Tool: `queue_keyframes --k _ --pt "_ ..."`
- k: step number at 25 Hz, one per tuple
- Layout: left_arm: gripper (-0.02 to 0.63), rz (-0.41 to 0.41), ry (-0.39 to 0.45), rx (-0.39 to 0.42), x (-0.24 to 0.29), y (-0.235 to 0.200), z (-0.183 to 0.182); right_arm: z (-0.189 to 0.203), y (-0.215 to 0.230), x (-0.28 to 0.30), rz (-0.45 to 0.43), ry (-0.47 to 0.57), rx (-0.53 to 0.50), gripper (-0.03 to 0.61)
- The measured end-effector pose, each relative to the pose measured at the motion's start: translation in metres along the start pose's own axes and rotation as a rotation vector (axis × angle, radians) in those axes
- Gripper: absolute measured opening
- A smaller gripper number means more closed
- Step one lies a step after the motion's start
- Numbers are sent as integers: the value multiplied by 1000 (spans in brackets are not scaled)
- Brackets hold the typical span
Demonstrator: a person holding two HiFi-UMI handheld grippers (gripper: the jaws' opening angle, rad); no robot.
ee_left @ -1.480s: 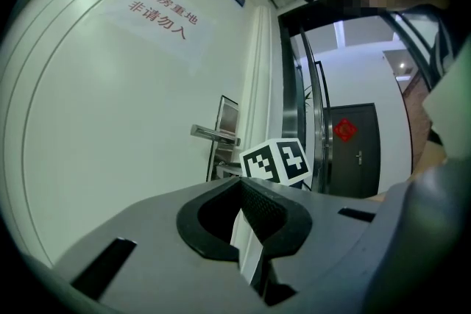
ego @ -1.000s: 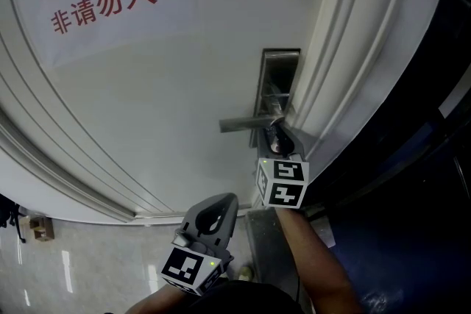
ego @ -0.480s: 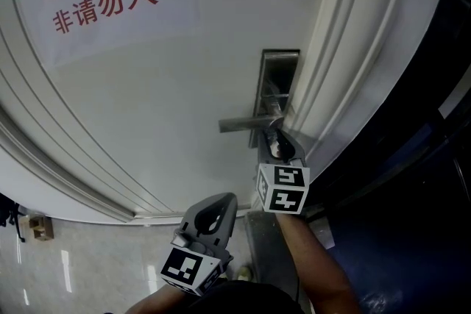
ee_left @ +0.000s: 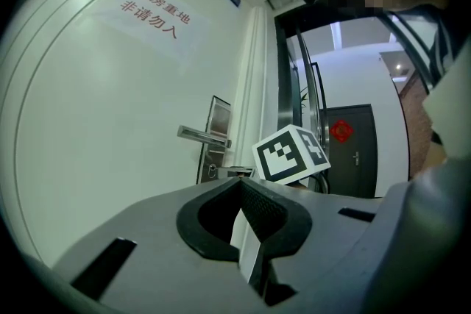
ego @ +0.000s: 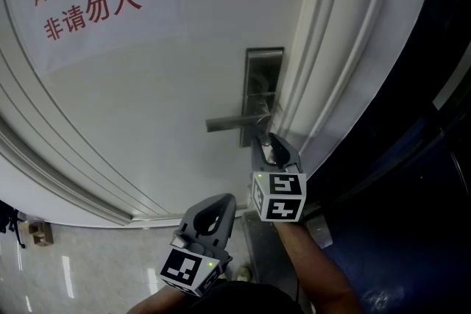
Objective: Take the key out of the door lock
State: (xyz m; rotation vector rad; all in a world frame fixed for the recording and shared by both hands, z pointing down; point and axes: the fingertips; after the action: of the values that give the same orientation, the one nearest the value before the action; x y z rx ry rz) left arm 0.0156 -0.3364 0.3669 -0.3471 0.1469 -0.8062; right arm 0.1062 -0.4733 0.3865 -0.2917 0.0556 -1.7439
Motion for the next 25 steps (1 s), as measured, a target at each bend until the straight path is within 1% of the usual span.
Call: queue_keyframes --k 6,13,17,25 --pt "3 -3 -4 11 -2 6 4 -1 -1 -19 -24 20 12 138" --pt "3 9 11 13 -4 17 2 -9 -7 -52 -55 59 30 138" --pt "3 13 22 17 -3 22 -1 -10 -15 -74 -77 60 32 138" --pt "3 23 34 24 -1 30 -2 -4 -18 -95 -76 57 37 138"
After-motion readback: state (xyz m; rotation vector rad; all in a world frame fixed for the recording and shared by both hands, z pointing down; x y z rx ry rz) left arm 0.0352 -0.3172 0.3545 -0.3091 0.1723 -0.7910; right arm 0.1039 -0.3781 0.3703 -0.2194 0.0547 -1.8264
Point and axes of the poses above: the fingertips, and each gripper's own axes: x forward along the fingers, y to its right, z out of its underside, and after that the axes turned 10 degrees about -x, right-handed
